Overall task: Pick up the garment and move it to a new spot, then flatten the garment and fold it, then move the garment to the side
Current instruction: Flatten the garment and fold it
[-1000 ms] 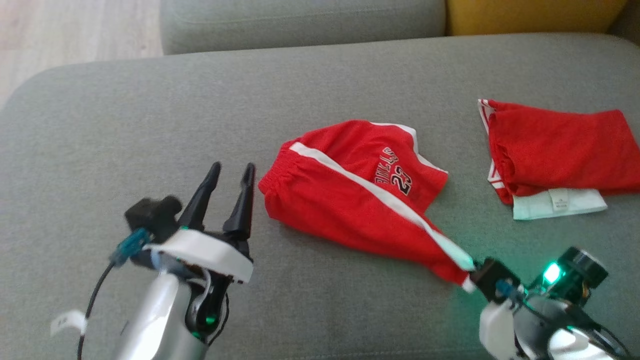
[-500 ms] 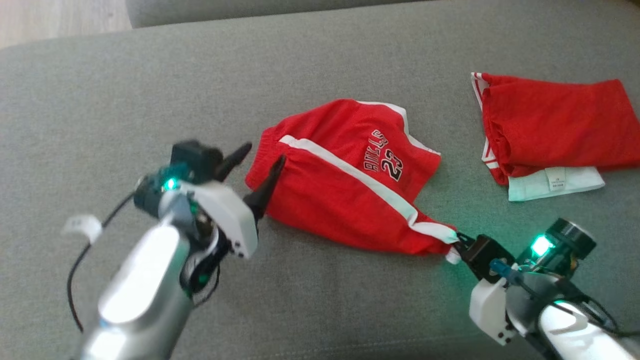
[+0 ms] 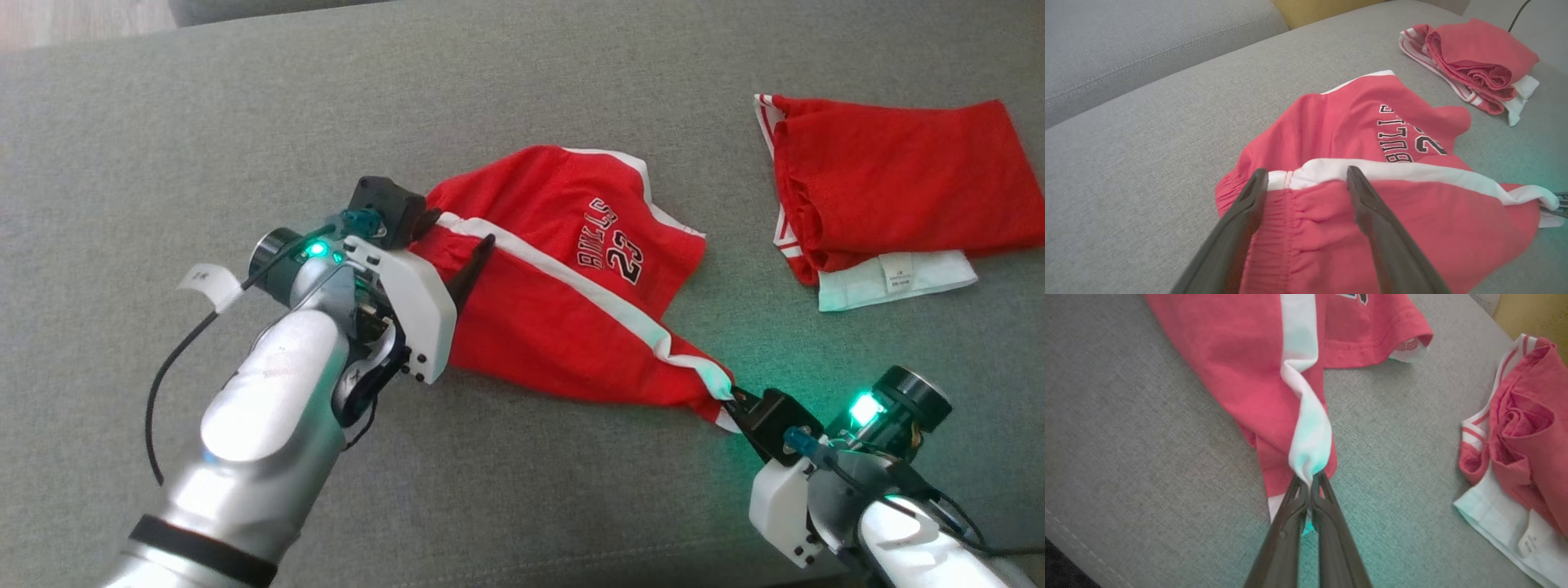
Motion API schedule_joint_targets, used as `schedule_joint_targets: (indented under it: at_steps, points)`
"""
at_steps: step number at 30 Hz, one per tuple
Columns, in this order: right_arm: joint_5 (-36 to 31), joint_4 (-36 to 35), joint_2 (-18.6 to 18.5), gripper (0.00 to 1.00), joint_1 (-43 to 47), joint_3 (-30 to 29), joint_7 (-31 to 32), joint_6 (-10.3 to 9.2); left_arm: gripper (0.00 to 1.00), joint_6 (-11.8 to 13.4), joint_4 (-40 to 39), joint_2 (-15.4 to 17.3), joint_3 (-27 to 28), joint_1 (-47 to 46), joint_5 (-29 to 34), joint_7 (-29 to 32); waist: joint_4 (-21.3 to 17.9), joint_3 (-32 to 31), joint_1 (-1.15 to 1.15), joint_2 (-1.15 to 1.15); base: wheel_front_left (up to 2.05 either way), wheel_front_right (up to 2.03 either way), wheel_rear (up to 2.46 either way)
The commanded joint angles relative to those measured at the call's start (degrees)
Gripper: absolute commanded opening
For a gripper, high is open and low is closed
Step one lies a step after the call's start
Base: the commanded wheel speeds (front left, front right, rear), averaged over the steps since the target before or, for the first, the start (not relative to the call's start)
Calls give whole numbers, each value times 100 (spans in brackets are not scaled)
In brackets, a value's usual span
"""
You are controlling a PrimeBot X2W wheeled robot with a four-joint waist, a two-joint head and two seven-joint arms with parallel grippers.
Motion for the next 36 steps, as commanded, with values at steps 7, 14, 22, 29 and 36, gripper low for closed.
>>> schedule_joint_targets:
  at_steps: [7, 14, 22, 29, 36]
  points:
    - [-66, -99, -27, 0, -118, 26, -89, 37, 100, 178, 269, 43, 68, -532, 212, -39, -42, 19, 0, 0, 0, 0, 0]
    - [-44, -51, -17, 0, -135, 70, -110, 37, 100, 178, 576, 3, -81, -623, 240, 63, -47, -10, 0, 0, 0, 0, 0]
    - [-23, -23, -16, 0, -150, 86, -121, 37, 15, 90, 616, -50, -180, -635, 88, -25, -28, -60, 0, 0, 0, 0, 0]
    - [0, -10, -28, 0, -153, 60, -107, 37, 27, 129, 566, -46, -156, -699, 83, -398, 4, -93, 0, 0, 0, 0, 0]
    - [39, 7, -26, 0, -145, 7, -108, 37, 29, 138, 570, -52, -128, -733, 43, -690, 40, -134, 0, 0, 0, 0, 0]
